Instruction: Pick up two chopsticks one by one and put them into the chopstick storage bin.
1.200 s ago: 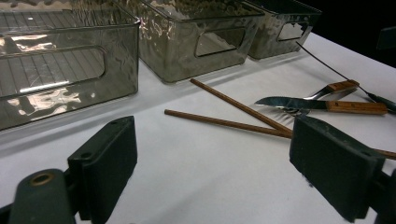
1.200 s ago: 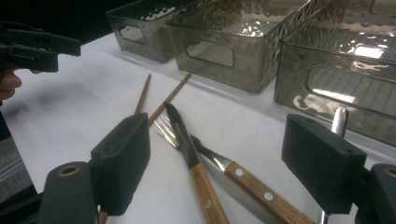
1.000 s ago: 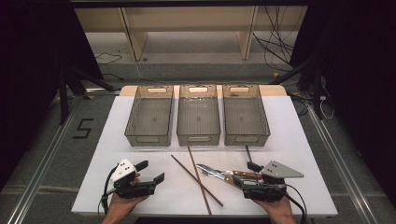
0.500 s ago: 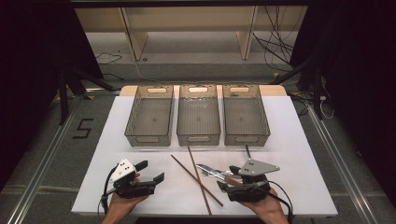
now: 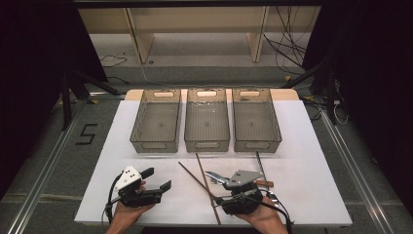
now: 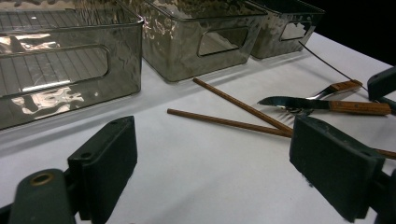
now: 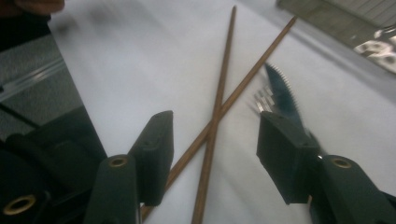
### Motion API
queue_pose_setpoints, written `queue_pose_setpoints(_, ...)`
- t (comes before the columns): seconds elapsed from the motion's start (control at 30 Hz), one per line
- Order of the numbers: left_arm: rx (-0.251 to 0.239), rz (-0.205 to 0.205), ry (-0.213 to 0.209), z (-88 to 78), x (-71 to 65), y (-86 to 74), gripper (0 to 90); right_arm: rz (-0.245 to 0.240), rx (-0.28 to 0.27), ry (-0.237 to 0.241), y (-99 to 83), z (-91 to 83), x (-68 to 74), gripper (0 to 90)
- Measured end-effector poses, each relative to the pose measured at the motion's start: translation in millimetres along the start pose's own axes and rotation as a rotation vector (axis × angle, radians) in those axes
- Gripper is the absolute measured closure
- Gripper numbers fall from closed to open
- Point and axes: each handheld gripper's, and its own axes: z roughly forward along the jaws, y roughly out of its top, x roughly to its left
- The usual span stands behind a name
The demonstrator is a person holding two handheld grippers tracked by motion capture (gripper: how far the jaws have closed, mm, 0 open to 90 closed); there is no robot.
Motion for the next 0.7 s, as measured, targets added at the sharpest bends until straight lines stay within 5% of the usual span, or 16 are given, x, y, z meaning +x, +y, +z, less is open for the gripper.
queue_pose_setpoints(0.5, -0.002, 0.003, 0.001, -1.0, -0.1, 0.3, 14.6, -0.015, 0.196, -0.008, -3.3, 33.0, 1.8, 67.4)
queue_pose_setpoints(0.7, -0.007, 0.007, -0.005, -1.3, -0.5, 0.4, 14.6, 0.006, 0.208, -0.031, -5.9, 36.2, 0.7, 73.4)
